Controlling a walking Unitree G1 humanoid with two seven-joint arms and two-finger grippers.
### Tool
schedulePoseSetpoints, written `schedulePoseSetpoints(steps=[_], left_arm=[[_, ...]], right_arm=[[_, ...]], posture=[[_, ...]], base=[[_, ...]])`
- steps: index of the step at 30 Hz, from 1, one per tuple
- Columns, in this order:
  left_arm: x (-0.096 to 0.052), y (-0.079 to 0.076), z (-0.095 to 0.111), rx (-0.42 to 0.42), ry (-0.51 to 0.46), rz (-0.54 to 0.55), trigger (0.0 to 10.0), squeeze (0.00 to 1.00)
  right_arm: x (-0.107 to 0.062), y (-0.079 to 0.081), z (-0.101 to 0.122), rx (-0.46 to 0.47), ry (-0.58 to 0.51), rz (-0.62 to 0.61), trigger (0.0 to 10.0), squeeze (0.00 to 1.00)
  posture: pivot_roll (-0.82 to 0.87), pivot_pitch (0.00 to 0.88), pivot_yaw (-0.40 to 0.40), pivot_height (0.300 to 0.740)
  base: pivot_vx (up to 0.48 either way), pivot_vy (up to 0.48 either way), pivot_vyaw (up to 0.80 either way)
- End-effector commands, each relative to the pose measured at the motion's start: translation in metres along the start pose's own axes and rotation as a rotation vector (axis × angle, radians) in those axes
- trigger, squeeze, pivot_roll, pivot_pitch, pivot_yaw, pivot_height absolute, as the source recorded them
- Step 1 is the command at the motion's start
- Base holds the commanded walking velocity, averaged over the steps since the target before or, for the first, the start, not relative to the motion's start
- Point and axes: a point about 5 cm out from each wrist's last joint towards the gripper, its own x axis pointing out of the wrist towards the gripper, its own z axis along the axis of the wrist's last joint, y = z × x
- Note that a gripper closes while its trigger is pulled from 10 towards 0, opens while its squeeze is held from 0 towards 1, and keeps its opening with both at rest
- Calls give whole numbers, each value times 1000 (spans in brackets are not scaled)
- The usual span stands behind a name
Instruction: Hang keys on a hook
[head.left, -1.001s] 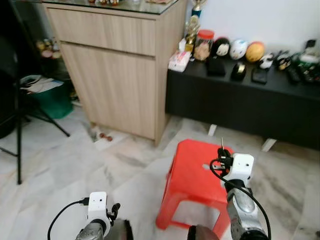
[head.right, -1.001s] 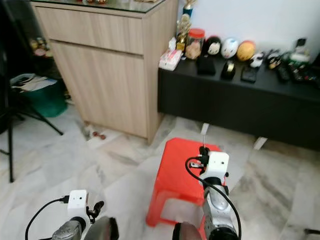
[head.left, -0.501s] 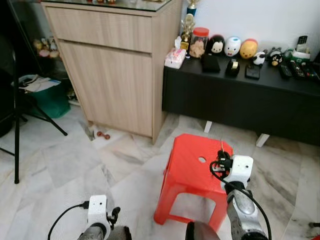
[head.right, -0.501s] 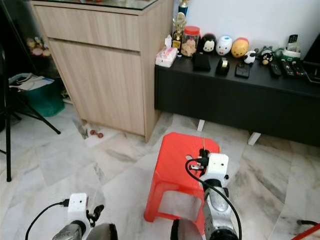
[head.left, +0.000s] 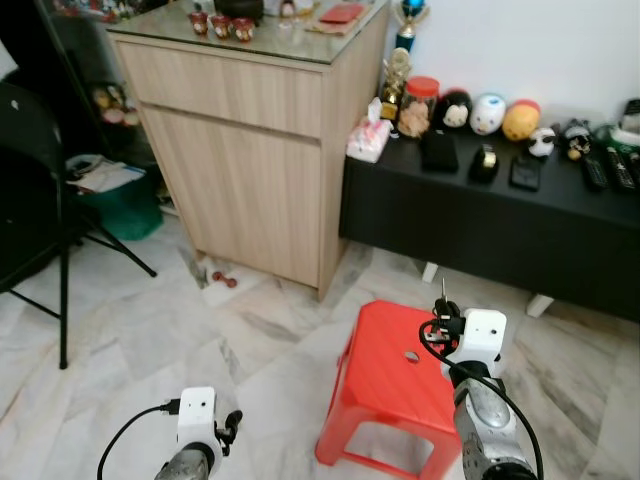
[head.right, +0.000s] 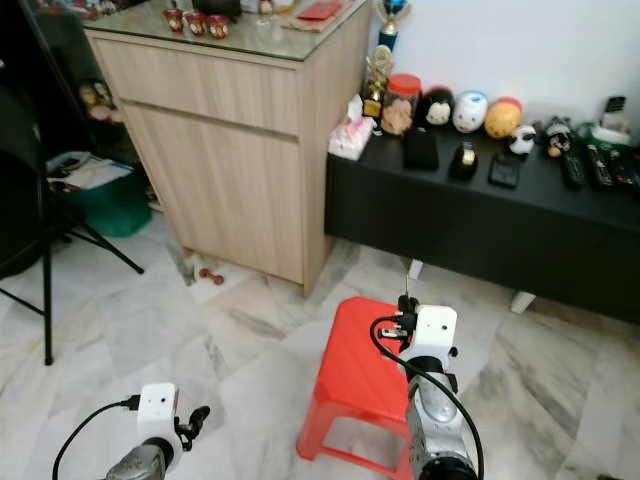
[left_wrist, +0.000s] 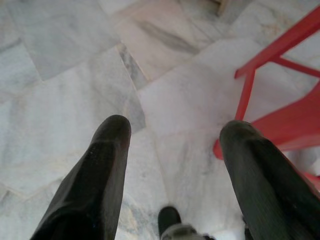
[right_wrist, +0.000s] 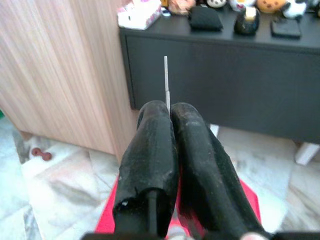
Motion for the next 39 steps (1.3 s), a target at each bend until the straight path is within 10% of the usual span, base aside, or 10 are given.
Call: schedulePoseSetpoints(steps=[1,39], left_arm=[[-1,-1,-3,-7,11,0,10000,0],[-6,-8,-16,8,49,-24,10000,0]], right_arm=[[2,-2,6,-8,-30,-4,10000,0],[-4,-6,4,-8,-37,-34,10000,0]], posture=[[20,0,-62,740],[15,0,-72,740]], base=[[0,0,0],[0,0,-43]])
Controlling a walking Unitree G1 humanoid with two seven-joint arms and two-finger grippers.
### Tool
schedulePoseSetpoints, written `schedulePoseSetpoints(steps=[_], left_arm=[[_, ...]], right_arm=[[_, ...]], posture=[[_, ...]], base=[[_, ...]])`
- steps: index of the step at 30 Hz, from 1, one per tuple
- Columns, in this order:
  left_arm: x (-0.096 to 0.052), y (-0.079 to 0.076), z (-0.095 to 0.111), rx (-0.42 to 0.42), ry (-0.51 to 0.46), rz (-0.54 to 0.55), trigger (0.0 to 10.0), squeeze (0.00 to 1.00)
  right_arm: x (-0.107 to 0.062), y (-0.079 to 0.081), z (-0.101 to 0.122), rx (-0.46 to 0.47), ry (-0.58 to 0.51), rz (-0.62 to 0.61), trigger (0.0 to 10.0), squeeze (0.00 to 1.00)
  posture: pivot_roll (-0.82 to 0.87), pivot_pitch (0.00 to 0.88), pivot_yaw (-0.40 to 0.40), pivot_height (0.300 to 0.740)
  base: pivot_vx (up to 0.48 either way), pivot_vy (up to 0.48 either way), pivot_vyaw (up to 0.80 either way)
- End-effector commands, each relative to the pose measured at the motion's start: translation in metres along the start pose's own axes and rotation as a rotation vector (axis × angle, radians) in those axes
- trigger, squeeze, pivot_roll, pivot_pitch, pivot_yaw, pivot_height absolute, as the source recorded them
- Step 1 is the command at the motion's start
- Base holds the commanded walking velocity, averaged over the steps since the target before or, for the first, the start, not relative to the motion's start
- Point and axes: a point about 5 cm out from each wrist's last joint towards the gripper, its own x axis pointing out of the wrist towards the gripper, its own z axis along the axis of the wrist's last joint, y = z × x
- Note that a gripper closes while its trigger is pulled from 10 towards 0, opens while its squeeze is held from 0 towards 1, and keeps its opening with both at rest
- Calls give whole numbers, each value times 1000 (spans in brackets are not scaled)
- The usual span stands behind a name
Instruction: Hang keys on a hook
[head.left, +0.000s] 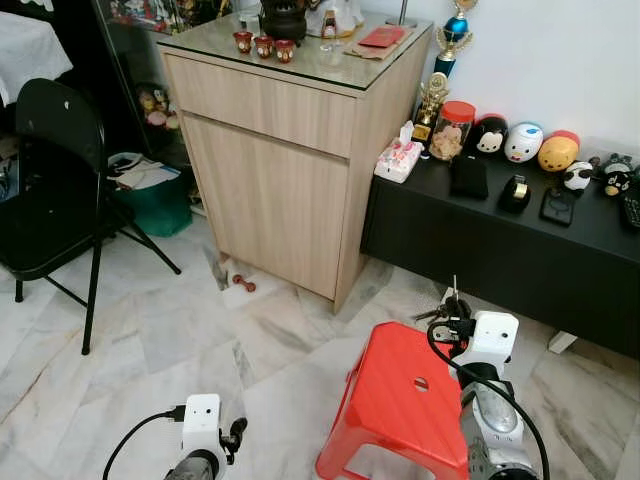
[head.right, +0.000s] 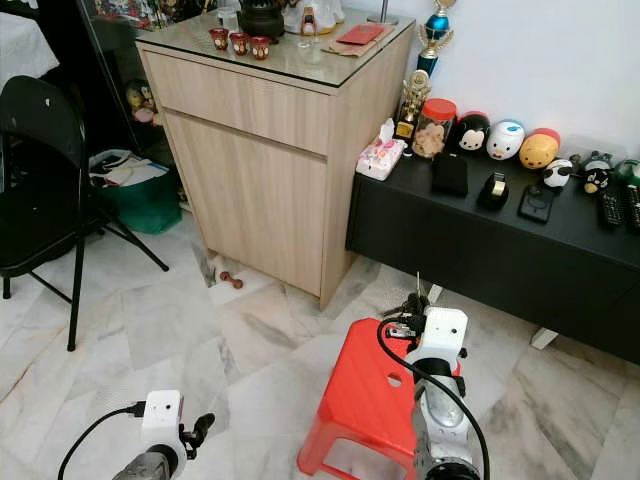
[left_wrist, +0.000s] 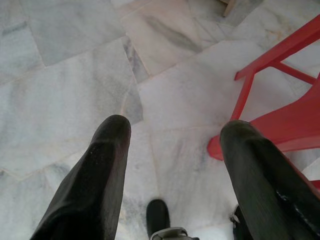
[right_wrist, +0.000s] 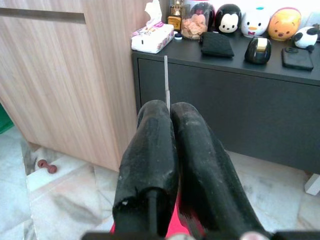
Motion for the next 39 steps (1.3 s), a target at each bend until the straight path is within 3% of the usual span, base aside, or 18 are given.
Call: schedulePoseSetpoints(steps=[1,12,39], left_arm=[[-1,-2,-2,-11,4,-11,10000,0],[1,-1,3,-29,-10,-9,10000,0],[2,-1,6,-28,-18,-15,10000,0]], right_arm=[[2,0,2,-14,-4,6,10000,0],[6,5,5,-8,-8,5,10000,0],[8,2,5,-22,12,-23,10000,0]], posture=[[12,0,-74,740],[13,0,-72,740],[11,0,-68,740]], base=[[0,0,0],[0,0,0],[-283,0,-33]])
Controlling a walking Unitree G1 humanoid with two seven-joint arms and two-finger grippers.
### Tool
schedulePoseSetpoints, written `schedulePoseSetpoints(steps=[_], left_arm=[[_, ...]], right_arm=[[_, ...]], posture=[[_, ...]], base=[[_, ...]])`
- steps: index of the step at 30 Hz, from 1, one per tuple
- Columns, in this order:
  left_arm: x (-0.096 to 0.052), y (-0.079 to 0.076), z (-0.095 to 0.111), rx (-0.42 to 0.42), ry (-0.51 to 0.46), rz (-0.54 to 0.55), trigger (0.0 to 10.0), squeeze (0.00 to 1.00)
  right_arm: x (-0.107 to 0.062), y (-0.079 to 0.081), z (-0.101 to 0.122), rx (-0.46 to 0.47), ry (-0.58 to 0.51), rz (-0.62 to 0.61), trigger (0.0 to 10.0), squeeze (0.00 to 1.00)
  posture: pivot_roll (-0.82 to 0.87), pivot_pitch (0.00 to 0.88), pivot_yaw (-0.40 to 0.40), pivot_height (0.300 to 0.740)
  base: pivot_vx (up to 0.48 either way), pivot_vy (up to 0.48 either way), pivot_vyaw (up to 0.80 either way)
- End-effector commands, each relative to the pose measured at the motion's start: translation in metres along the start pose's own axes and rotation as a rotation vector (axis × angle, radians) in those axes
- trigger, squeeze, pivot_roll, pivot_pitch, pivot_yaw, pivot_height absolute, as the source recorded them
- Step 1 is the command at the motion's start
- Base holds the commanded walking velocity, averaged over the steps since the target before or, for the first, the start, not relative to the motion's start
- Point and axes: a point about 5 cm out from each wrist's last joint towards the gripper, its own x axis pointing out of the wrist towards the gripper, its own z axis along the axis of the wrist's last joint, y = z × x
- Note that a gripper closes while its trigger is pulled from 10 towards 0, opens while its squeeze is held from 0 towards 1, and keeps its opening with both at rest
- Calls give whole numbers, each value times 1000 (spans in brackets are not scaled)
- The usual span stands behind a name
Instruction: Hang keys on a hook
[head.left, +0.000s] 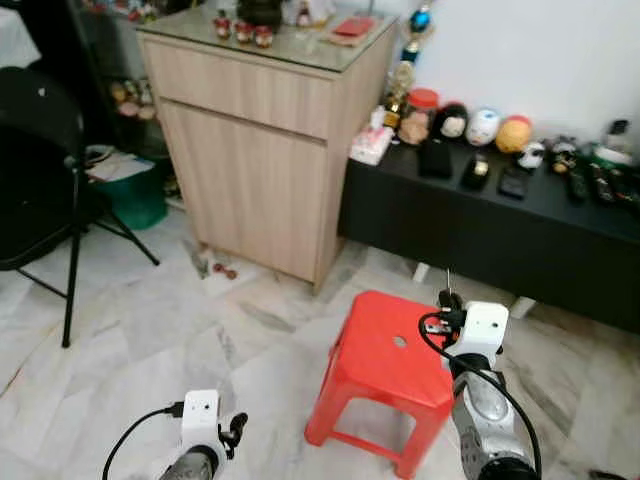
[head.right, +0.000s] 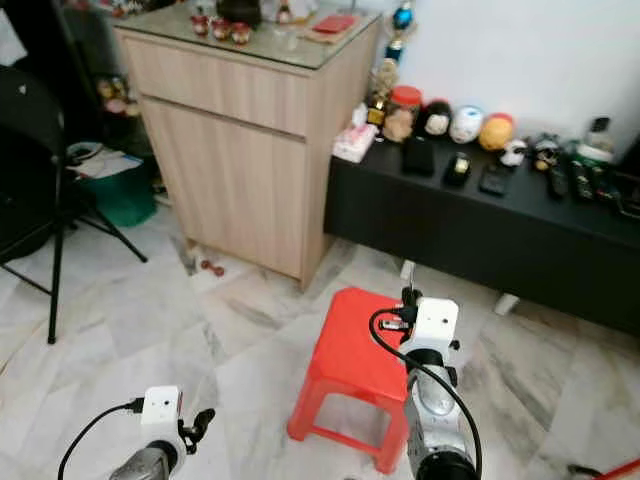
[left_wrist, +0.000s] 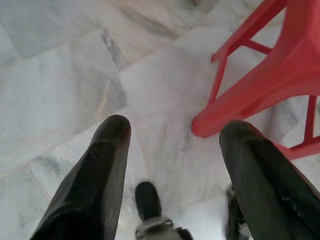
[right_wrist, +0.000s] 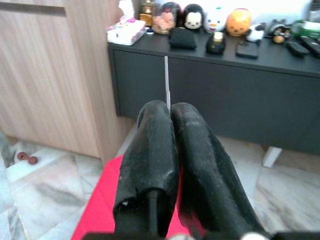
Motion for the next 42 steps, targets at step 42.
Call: schedulePoseSetpoints(steps=[42], left_arm=[[-2,-2,-8,33,36,0,10000,0]], right_arm=[[4,0,2,-4,7,3,10000,0]], posture=[[10,0,-70,740]], base=[[-183,-31,-17]])
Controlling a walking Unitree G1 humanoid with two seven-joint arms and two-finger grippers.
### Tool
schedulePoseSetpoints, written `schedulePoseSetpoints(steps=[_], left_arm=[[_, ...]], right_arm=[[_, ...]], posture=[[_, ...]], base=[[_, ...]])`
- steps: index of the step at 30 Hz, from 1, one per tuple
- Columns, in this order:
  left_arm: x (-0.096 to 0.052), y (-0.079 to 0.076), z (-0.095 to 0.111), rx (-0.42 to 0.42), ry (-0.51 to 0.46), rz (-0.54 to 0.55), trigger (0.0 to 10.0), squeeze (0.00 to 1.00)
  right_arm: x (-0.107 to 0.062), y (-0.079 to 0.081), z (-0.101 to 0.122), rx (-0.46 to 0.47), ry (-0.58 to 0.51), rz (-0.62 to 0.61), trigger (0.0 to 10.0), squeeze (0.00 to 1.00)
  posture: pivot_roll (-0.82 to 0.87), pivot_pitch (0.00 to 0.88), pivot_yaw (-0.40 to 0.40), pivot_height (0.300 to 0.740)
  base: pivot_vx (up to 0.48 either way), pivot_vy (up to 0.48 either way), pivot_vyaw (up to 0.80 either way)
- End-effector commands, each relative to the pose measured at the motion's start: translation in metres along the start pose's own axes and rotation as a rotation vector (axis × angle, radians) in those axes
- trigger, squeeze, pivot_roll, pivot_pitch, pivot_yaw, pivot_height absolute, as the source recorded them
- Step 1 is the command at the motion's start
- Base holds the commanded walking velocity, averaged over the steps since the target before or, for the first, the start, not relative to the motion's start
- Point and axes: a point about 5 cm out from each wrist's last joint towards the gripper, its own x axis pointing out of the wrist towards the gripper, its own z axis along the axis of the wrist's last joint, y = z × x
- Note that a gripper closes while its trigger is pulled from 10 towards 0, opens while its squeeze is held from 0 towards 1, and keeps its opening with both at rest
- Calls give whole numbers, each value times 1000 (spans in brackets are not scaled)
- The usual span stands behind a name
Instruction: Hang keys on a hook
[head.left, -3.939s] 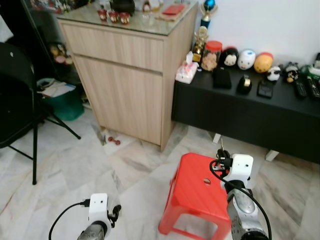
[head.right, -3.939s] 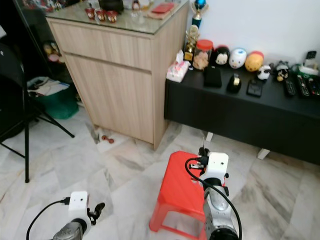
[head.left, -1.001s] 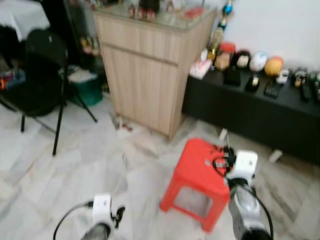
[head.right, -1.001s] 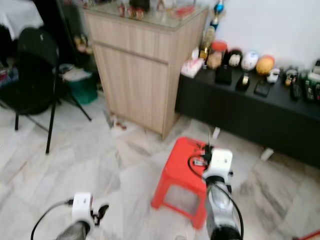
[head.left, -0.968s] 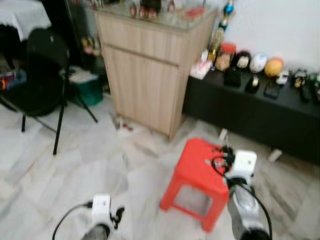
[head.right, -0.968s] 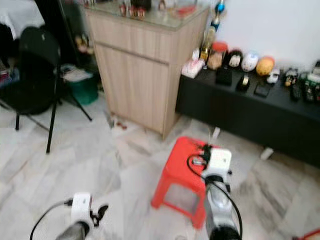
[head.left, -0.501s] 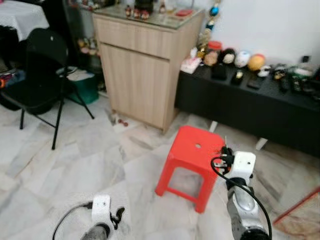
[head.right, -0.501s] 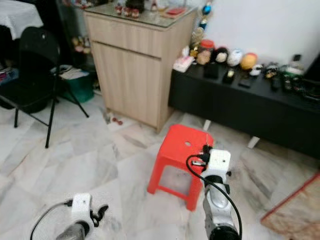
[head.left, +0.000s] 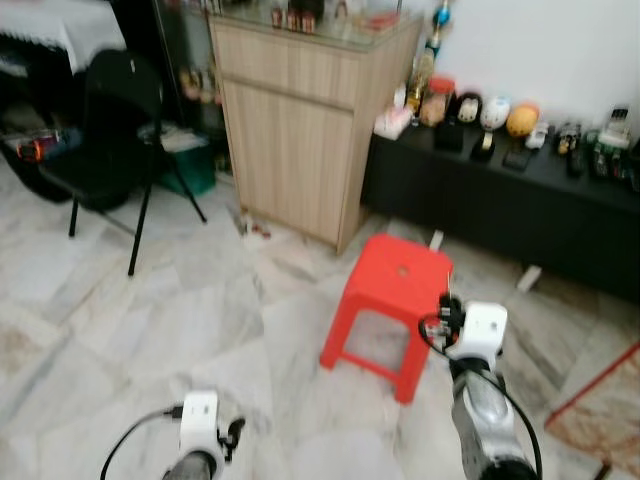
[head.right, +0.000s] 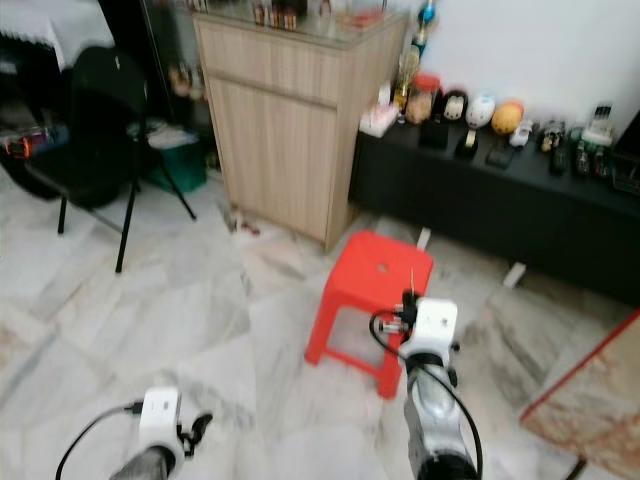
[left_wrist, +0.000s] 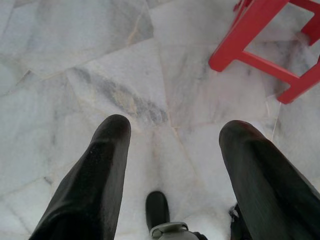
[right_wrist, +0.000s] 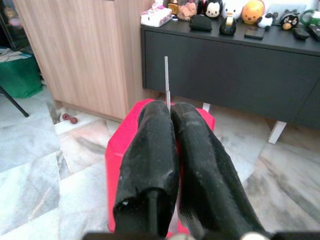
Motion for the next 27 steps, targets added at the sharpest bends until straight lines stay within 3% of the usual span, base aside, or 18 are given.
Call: schedulePoseSetpoints(steps=[1,8,20,23,27], left_arm=[[0,-5,-1,12,11,-16,10000,0],[1,-5,-1,12,10,-14,10000,0],[1,-5,0,12,8,-15,10000,0],[1,-5,-1,12,9,-14,10000,0],[1,-5,0,11,8,-14,10000,0]], right_arm=[[2,-4,2,1,-1,-11,10000,0],[2,-3,2,0,-1,-4,10000,0],[0,-1,-2,30,20,-2,10000,0],[-2,-2,-7,83,41,-21,10000,0],[-4,-5,-9,79,52,-27,10000,0]], posture=[[10,0,-70,740],[11,0,-71,740],[11,0,-72,740],[11,0,-72,740],[15,0,-72,740]], base=[[0,-337,-731],[0,-350,-686],[0,-364,0],[0,-375,-717],[0,-371,-775]])
